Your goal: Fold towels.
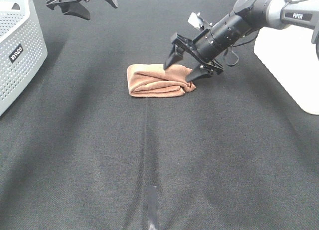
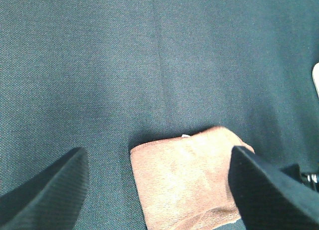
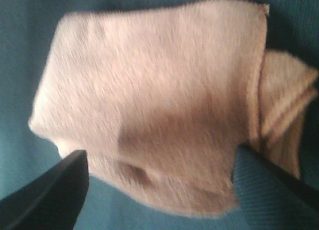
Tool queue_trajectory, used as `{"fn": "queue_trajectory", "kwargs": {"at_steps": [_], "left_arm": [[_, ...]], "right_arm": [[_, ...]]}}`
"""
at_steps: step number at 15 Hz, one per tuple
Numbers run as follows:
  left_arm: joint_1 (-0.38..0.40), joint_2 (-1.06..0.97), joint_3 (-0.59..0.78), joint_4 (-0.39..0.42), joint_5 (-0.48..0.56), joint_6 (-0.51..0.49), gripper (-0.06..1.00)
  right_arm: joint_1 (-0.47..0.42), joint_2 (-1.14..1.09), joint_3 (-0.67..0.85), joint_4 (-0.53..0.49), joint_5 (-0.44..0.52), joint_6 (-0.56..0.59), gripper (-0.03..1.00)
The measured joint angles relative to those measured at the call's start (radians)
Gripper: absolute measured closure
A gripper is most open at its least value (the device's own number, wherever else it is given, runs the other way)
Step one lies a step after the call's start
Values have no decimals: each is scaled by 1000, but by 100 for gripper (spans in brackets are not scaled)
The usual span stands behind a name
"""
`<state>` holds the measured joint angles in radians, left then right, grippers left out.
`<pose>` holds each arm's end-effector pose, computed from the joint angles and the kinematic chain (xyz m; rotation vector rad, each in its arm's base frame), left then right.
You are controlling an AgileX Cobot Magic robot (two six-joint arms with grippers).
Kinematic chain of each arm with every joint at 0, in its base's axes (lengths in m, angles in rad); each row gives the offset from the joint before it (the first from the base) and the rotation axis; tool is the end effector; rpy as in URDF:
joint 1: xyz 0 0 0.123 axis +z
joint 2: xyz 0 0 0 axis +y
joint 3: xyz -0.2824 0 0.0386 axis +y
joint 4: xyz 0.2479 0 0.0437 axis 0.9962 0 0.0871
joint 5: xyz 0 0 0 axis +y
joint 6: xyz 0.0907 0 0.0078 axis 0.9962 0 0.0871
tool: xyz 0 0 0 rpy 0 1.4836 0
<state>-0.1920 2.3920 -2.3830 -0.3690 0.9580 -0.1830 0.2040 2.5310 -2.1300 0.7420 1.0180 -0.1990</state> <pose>0.5238 -0.1292 0.2634 -0.1179 2.4630 -0.6280 0.5050 0.1580 0.1277 -0.1059 2.7536 0.9677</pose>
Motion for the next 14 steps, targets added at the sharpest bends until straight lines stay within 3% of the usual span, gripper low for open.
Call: {"fn": "queue_trajectory", "kwargs": {"at_steps": [2, 4, 8, 12, 14], "left_arm": [[0, -2, 0, 3, 13, 0, 21], [0, -17, 0, 31, 57, 14, 21], [-7, -65, 0, 82, 249, 84, 21], [-41, -200, 6, 213, 255, 89, 21], [-47, -282, 52, 240, 255, 93, 21]], "right_arm": [[0, -14, 0, -36, 22, 6, 21], [0, -67, 0, -140, 64, 51, 21], [0, -187, 0, -260, 181, 78, 21], [0, -301, 0, -383, 192, 112, 21], [0, -369, 2, -418, 193, 129, 21]]}}
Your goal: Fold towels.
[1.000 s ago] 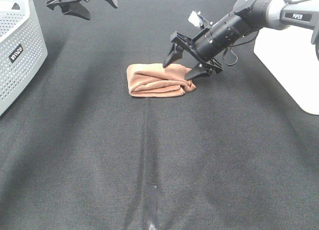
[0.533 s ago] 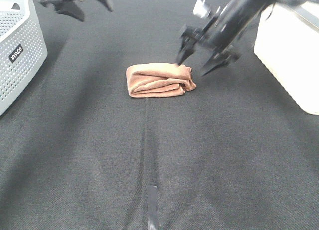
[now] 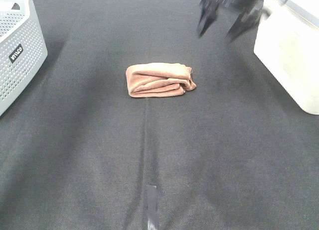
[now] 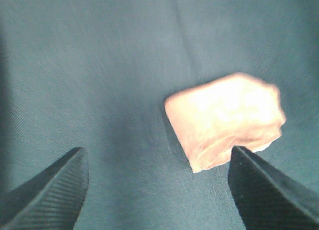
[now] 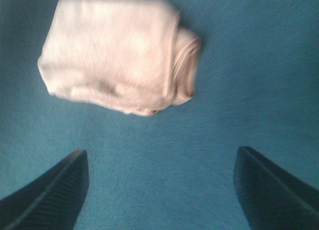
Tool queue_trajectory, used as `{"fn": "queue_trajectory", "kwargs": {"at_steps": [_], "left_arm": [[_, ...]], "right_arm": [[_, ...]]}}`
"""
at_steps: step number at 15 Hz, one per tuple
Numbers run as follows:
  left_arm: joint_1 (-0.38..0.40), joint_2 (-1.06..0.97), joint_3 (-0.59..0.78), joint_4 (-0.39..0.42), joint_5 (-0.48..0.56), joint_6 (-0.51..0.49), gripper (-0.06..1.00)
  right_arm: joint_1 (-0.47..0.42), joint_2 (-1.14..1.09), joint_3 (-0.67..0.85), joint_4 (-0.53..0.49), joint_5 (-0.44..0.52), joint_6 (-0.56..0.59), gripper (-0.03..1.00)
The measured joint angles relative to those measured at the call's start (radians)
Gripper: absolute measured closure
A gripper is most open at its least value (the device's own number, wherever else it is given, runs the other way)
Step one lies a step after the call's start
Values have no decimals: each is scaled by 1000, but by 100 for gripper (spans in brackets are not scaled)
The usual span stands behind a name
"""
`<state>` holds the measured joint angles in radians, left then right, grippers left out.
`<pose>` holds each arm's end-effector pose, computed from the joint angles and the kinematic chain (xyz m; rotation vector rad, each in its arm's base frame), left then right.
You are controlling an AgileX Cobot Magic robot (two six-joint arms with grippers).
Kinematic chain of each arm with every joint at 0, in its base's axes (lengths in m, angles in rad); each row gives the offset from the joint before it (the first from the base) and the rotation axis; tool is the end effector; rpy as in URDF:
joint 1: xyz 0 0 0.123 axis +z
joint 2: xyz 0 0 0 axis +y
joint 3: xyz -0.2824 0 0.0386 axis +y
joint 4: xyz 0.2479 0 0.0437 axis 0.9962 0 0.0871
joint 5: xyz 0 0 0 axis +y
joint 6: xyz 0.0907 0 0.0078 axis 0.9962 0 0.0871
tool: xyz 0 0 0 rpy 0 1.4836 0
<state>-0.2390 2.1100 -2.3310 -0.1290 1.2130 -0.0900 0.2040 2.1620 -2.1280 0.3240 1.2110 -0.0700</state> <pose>0.4505 -0.1211 0.3715 0.1811 2.4829 -0.3088 0.4595 0.1228 0.2922 -0.3020 2.6970 0.4847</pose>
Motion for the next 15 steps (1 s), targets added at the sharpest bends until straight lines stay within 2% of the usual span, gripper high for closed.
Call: {"fn": "queue_trajectory", "kwargs": {"at_steps": [2, 4, 6, 7, 15], "left_arm": [[-1, -94, 115, 32, 0, 13, 21], [-1, -221, 299, 54, 0, 16, 21], [-1, -393, 522, 83, 2, 19, 21], [-1, -393, 522, 83, 2, 19, 21], [-1, -1080, 1123, 72, 4, -4, 21]], "right_arm": [[0, -94, 52, -20, -1, 1, 21], [0, -221, 159, -53, 0, 1, 21], [0, -384, 336, -101, 1, 1, 21], [0, -384, 336, -101, 1, 1, 21], [0, -1051, 965, -137, 2, 1, 21]]}}
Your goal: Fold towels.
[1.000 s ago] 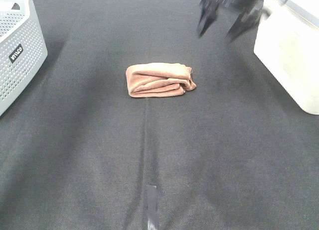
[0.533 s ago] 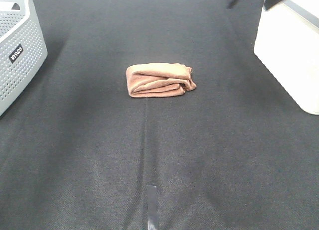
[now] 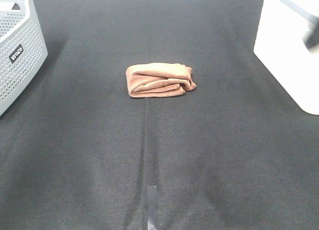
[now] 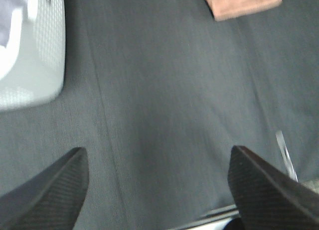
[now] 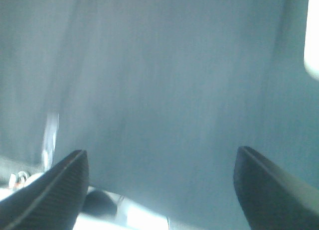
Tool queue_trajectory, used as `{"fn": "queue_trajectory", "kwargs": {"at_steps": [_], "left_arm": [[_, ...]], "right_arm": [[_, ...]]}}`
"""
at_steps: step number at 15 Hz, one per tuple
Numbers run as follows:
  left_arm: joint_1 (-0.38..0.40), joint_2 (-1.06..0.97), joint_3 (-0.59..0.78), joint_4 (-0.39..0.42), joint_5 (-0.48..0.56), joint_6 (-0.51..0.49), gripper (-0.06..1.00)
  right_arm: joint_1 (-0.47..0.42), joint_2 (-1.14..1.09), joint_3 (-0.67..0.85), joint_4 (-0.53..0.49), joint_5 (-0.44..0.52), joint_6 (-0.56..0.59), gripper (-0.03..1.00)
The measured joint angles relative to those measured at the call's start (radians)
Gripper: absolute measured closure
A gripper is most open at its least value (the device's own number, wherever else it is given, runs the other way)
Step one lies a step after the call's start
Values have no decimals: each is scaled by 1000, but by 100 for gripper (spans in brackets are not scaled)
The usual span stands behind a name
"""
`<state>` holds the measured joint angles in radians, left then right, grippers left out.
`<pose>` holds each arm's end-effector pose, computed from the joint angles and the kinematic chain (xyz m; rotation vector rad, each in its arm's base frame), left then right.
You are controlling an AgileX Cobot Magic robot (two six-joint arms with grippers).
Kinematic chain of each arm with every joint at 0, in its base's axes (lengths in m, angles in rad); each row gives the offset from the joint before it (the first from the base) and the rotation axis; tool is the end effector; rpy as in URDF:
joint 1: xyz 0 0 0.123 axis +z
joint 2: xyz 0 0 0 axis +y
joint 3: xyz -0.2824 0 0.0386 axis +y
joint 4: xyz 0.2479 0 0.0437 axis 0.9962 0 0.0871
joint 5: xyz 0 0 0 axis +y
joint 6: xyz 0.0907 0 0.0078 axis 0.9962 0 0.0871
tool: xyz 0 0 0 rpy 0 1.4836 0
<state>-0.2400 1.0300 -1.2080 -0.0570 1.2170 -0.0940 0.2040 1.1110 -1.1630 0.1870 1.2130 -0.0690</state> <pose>0.1704 -0.0467 0.3978 0.1814 2.5265 -0.2093 0.1903 0.0556 0.3711 -0.3321 2.6231 0.2989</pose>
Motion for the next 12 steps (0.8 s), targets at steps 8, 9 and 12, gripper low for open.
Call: {"fn": "queue_trajectory", "kwargs": {"at_steps": [8, 9, 12], "left_arm": [[0, -782, 565, -4, 1, 87, 21], [0, -835, 603, -5, -5, 94, 21], [0, -932, 673, -8, -98, 94, 21]], "right_arm": [[0, -759, 541, 0, -52, -55, 21], [0, -826, 581, 0, -69, -66, 21], [0, -944, 653, -11, -120, -81, 21]]}}
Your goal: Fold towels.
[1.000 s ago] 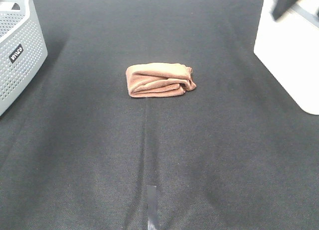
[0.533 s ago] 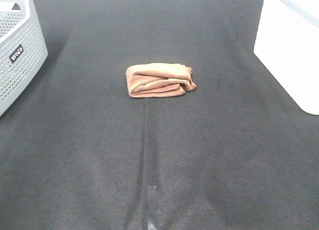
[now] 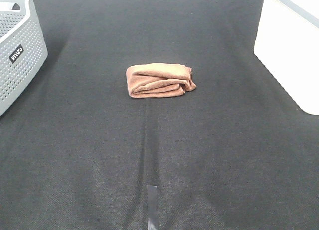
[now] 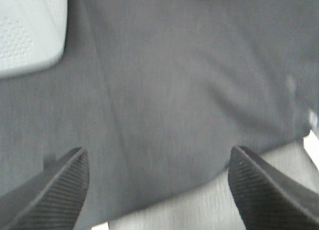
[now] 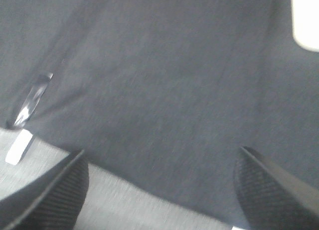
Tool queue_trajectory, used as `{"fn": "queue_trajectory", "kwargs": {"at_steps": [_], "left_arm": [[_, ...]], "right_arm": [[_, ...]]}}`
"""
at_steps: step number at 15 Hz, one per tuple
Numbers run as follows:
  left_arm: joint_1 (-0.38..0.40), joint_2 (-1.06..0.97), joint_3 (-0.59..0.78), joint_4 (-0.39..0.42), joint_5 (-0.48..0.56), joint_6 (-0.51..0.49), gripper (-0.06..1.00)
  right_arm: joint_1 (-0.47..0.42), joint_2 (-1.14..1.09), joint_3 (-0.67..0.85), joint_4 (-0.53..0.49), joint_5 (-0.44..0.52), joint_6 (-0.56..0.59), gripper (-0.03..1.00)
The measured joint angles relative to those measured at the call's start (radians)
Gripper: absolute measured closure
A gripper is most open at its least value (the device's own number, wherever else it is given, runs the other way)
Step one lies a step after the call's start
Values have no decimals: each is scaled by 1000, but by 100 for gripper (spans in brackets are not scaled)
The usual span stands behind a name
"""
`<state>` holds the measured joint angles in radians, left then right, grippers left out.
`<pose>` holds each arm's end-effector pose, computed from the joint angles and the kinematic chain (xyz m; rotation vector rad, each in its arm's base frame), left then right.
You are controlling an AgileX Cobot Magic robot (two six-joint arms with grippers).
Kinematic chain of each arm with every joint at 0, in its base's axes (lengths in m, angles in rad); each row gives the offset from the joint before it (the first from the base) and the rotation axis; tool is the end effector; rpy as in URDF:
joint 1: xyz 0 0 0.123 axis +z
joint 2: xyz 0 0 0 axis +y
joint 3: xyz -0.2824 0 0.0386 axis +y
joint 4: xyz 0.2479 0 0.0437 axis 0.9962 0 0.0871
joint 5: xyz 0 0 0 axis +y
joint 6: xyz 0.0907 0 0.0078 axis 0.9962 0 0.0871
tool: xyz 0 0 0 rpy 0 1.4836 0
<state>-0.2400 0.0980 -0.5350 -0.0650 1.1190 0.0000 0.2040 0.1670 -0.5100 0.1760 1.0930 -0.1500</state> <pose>0.0027 -0.0061 0.2826 0.2629 2.1557 -0.2173 0.0146 0.0175 0.2775 -0.3874 2.1953 0.2481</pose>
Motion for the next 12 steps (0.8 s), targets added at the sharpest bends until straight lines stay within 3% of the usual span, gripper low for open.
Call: {"fn": "queue_trajectory", "kwargs": {"at_steps": [2, 5, 12], "left_arm": [[0, -3, 13, -13, -81, 32, 21], [0, -2, 33, -44, -73, 96, 21], [0, -2, 35, -51, -69, 108, 21]], "right_arm": [[0, -20, 1, -38, -15, 1, 21], [0, -21, 2, -89, -17, 53, 21], [0, -21, 2, -90, -17, 56, 21]]}}
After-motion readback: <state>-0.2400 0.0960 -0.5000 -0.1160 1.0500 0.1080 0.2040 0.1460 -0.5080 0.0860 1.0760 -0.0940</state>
